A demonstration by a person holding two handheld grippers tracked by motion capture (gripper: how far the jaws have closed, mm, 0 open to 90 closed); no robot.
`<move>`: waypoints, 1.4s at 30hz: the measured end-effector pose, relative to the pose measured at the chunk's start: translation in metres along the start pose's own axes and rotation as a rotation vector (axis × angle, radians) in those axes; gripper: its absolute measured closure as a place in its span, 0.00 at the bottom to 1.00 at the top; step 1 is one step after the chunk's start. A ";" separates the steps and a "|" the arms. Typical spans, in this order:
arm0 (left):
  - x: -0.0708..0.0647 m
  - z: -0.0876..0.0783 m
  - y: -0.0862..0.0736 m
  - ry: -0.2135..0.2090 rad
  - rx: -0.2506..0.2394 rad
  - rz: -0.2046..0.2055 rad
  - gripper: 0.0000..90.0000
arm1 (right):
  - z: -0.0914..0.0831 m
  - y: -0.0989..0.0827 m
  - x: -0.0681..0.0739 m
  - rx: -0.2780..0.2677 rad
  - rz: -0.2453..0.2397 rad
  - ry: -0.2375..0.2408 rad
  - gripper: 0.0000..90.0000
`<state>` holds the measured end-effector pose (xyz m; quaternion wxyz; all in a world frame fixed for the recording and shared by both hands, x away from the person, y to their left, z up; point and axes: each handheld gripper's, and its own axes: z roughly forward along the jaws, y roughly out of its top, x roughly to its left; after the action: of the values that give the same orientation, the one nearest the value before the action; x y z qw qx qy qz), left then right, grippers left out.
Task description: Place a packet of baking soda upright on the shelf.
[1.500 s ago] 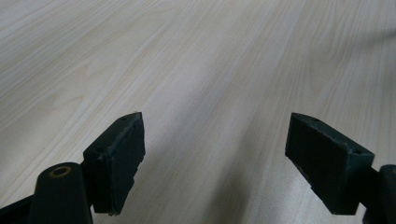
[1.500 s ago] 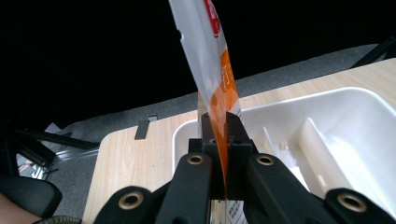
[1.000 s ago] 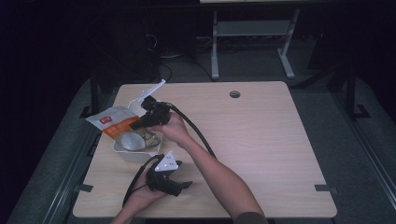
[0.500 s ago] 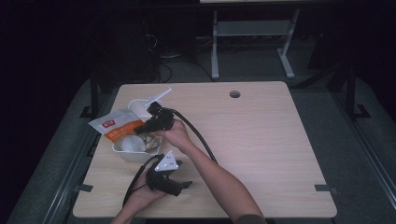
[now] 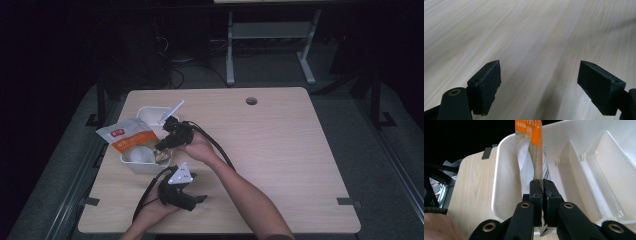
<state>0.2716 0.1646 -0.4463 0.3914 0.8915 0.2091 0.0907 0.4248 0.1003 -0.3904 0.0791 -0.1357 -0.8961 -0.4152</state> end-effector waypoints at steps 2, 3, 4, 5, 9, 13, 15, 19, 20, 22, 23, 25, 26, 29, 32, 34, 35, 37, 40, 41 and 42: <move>0.000 0.000 0.000 0.001 -0.002 0.000 0.21 | 0.004 0.000 0.002 0.023 -0.009 -0.005 0.97; 0.000 0.000 0.000 0.002 -0.003 -0.001 0.21 | 0.005 0.000 0.002 0.034 -0.011 -0.005 0.97; 0.000 0.000 0.000 0.002 -0.003 -0.001 0.21 | 0.007 -0.001 0.002 0.040 -0.013 -0.008 0.97; 0.000 -0.001 0.000 0.002 -0.001 0.003 0.21 | 0.007 -0.001 0.002 0.043 -0.015 -0.007 0.97; 0.000 0.000 0.000 -0.001 0.001 0.001 0.21 | 0.014 -0.006 0.003 0.083 -0.023 -0.018 0.98; 0.000 0.000 0.000 -0.001 0.000 0.002 0.21 | 0.014 -0.010 0.000 0.077 -0.004 -0.006 0.98; 0.000 0.000 0.000 -0.001 0.001 0.004 0.21 | 0.013 -0.009 0.001 0.080 -0.008 -0.004 0.95; 0.000 0.000 0.000 -0.001 0.002 0.006 0.21 | 0.007 -0.003 0.003 0.036 -0.004 -0.008 0.90; 0.000 0.000 0.000 -0.002 0.002 0.006 0.21 | 0.005 -0.002 0.002 0.020 -0.004 -0.011 0.90; 0.000 0.000 0.000 -0.002 0.000 0.006 0.21 | 0.003 -0.001 0.002 0.003 0.007 -0.014 0.93; 0.000 0.000 0.000 -0.001 0.000 0.009 0.21 | 0.003 -0.001 0.001 0.005 0.008 -0.017 0.95; 0.000 0.000 0.001 -0.001 0.000 0.007 0.21 | 0.005 -0.002 0.001 0.019 0.014 -0.010 0.98; 0.000 0.000 0.001 -0.001 -0.001 0.008 0.21 | 0.006 -0.003 0.001 0.022 0.013 -0.008 0.99; 0.000 0.000 0.001 -0.002 0.001 0.006 0.21 | 0.006 -0.003 0.000 0.034 0.005 -0.021 0.99; 0.000 0.000 0.001 -0.001 -0.001 0.005 0.21 | 0.006 -0.003 -0.002 0.036 0.007 -0.040 0.99; 0.000 0.000 0.001 -0.002 0.000 0.003 0.21 | 0.006 -0.003 -0.004 0.037 0.013 -0.043 0.99; 0.000 0.000 0.000 -0.001 -0.001 0.003 0.21 | 0.006 -0.003 -0.005 0.035 0.015 -0.045 0.99; 0.000 0.000 0.000 -0.001 0.000 0.003 0.21 | 0.006 -0.002 -0.005 0.035 0.013 -0.052 0.99; 0.000 0.000 0.000 0.000 -0.003 0.001 0.21 | 0.006 -0.002 -0.005 0.040 0.011 -0.062 0.99; 0.000 0.000 0.000 -0.001 -0.002 0.002 0.21 | 0.005 -0.002 -0.006 0.042 0.011 -0.065 0.99; 0.000 -0.001 0.001 -0.002 -0.003 0.001 0.21 | 0.005 -0.001 -0.007 0.043 0.007 -0.076 0.99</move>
<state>0.2717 0.1646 -0.4455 0.3931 0.8910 0.2083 0.0905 0.4313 0.1018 -0.3959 0.0492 -0.1526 -0.9067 -0.3901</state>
